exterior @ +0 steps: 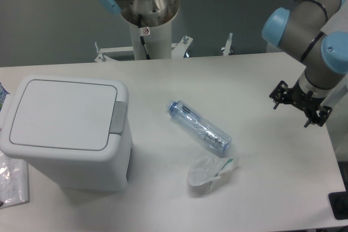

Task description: Open the trash can

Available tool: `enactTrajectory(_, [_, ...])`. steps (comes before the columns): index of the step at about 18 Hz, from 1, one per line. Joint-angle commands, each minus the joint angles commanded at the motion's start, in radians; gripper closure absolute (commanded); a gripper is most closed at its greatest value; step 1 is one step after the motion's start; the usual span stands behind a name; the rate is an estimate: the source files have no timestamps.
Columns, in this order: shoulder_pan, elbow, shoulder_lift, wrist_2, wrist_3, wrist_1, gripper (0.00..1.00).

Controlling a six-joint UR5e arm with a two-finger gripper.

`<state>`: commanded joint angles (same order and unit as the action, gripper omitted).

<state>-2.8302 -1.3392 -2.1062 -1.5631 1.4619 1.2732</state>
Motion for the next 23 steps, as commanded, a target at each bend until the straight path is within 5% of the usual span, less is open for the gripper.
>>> enactTrajectory(12, [0.031,0.015,-0.018,0.027,-0.032,-0.018,0.0])
enactTrajectory(23, [0.11,0.028,0.054,0.389,-0.441,-0.032,0.0])
